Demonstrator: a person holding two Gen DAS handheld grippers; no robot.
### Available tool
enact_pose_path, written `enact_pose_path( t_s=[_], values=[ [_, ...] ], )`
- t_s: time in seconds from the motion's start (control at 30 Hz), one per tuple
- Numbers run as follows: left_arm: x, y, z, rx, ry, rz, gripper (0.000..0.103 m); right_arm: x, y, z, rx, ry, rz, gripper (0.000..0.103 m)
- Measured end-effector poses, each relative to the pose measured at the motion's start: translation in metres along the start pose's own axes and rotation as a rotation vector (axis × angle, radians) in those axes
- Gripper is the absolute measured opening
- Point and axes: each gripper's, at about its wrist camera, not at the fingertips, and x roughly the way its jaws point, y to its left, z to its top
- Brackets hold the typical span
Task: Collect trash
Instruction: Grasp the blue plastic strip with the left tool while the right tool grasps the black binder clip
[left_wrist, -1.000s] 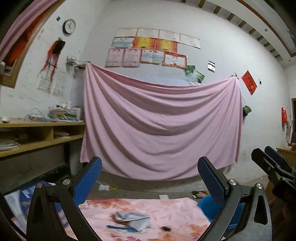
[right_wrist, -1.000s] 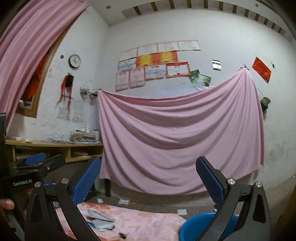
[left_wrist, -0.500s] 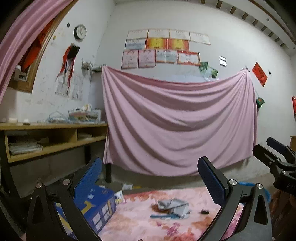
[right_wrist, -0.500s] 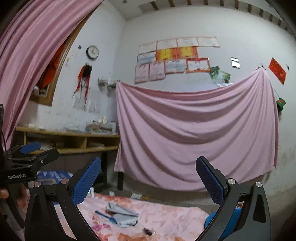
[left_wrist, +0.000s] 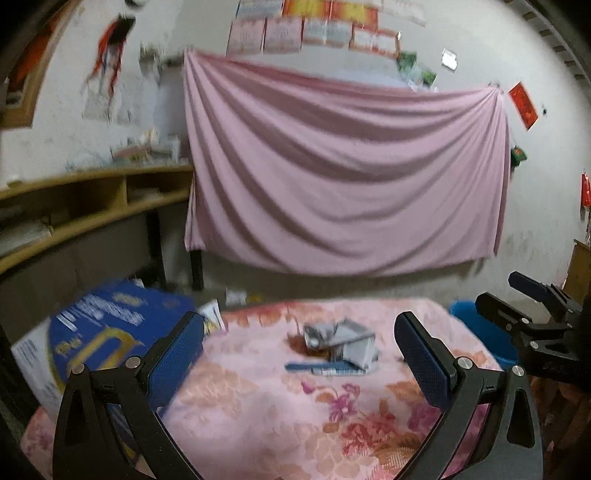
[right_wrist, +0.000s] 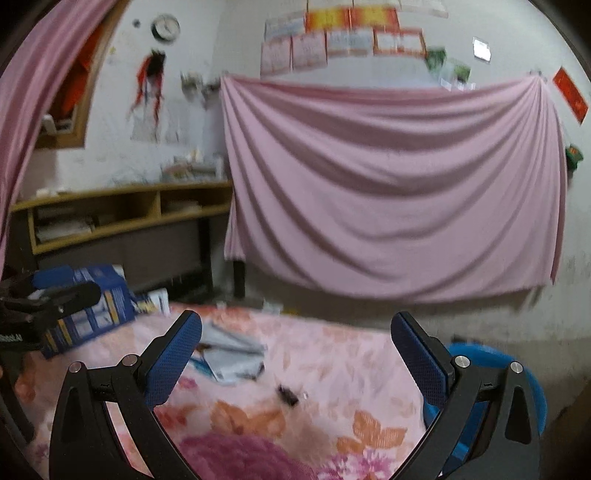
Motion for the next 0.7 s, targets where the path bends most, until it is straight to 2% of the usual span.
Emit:
enact_pose_path(
  t_s=[0.13, 0.23, 0.33, 0.4, 0.53, 0.63, 0.7],
  values=[
    [0.032, 0.008, -0.003, -0.052, 0.148, -0.035, 0.101, 0.019, -0.008, -0.010, 0.018, 0.114, 0.021, 0.103],
    [0.048, 0.013, -0.007, -0.064, 0.217, -0.034, 0.101, 0.033, -0.013, -0.014, 0.048, 0.183, 0.047, 0.101],
    [0.062, 0.015, -0.012, -0.070, 0.263, -0.041, 0.100, 0.048, -0.018, -0.017, 0.071, 0.256, 0.067, 0.093],
    [0.073, 0.016, -0.014, -0.068, 0.300, -0.041, 0.098, 0.060, -0.023, -0.020, 0.092, 0.320, 0.086, 0.083],
    [0.095, 0.017, -0.018, -0.048, 0.378, -0.073, 0.080, 0.083, -0.029, -0.028, 0.124, 0.425, 0.134, 0.069],
    [0.107, 0.015, -0.021, -0.025, 0.415, -0.132, 0.060, 0.095, -0.032, -0.032, 0.132, 0.475, 0.158, 0.067],
    [0.116, 0.015, -0.023, -0.017, 0.441, -0.153, 0.058, 0.100, -0.032, -0.032, 0.124, 0.498, 0.162, 0.064]
  ],
)
